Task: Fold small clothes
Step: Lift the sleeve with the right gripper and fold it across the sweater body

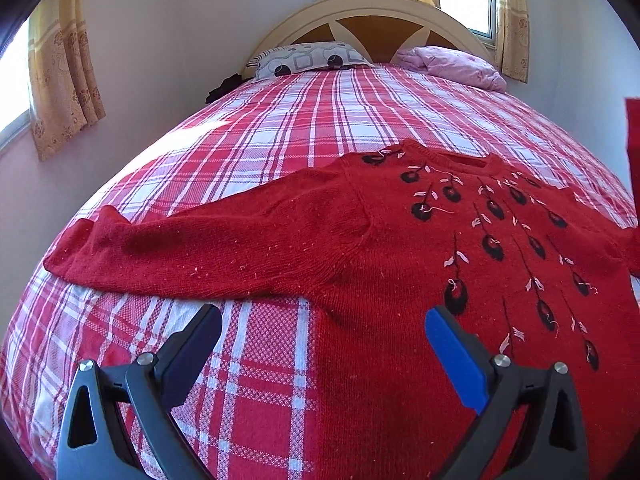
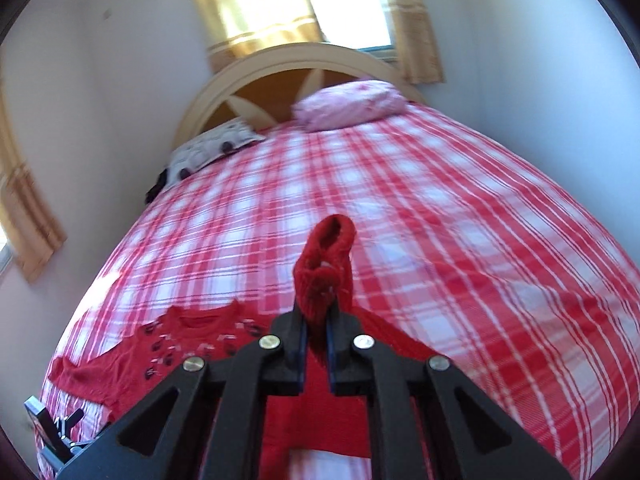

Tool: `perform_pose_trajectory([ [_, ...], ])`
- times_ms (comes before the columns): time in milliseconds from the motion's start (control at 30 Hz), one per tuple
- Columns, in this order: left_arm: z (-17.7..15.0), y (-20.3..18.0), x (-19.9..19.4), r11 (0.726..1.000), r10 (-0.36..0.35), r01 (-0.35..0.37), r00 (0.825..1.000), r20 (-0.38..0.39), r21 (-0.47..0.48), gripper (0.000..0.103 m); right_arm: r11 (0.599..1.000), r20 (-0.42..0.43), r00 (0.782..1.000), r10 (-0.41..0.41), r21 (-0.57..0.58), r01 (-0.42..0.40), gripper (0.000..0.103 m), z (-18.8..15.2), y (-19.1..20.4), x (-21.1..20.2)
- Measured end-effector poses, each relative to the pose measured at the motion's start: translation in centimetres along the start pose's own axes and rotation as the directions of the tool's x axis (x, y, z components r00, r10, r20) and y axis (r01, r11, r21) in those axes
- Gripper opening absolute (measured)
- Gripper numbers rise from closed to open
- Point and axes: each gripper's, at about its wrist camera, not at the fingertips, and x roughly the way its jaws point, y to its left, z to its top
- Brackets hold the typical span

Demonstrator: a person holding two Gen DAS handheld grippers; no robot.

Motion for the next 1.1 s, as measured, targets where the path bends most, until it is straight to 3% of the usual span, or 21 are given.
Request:
perform_pose_trajectory([
  [167,-0.2,0.8,0.2,1.0,-0.02,0.02,1.0,-0.003,-0.023,0.102,0.985,-0.027,0.995,0.098,-0.14,-0.101,0.01,0.2,8.3,2.2],
  [333,-0.3,1.8,-0.1,0.999,-0.025,0.026,1.0,0.006,-0.044,0.102,0.952,-0.086,0.982,0.166,-0.245,-0.182,0.01,-1.8,15.4,4.9],
  [633,-0.4,3.7,0.0,0.997,-0.019,0.019,1.0,0.002,-0.075,0.102,0.905,-0.233,0.943,0.235,-0.302,-0.3,0.01,-8.8,22.4,11.0],
  [700,-0.3,3.9,0.1,0.997,-0.018,0.017,1.0,-0.005,-0.076,0.102,0.889,-0.316,0.918,0.24,-0.308,-0.338,0.013,-10.7,23.4,13.1],
  [733,-0.3,3.9,0.1,0.997,-0.02,0.019,1.0,-0.006,-0.076,0.102,0.884,-0.351,0.904,0.244,-0.303,-0.357,0.014,-11.6,23.7,13.6],
  [767,-0.3,4.0,0.1,0.997,-0.025,0.025,1.0,-0.007,-0.077,0.102,0.882,-0.368,0.897,0.245,-0.299,-0.363,0.025,-12.4,23.6,14.1],
  [800,-0.2,4.1,0.1,0.997,-0.028,0.028,1.0,-0.007,-0.078,0.102,0.881,-0.377,0.893,0.245,-0.298,-0.367,0.038,-12.7,23.2,14.2],
  [833,-0.1,4.1,0.1,0.997,-0.028,0.027,1.0,-0.008,-0.076,0.102,0.882,-0.379,0.891,0.252,-0.29,-0.373,0.064,-12.9,22.8,14.0],
  [867,0.0,4.1,0.1,0.997,-0.033,0.033,0.999,-0.008,-0.073,0.102,0.885,-0.375,0.888,0.267,-0.269,-0.38,0.068,-13.0,21.9,13.6],
  [967,0.5,3.6,0.1,0.994,-0.084,0.083,0.996,-0.012,-0.071,0.102,0.903,-0.355,0.891,0.283,-0.216,-0.373,0.067,-12.6,18.7,11.9],
  [1100,1.9,1.7,0.3,0.983,-0.179,0.178,0.984,-0.015,-0.043,0.102,0.934,-0.305,0.916,0.26,-0.162,-0.319,0.07,-12.3,13.7,8.9],
])
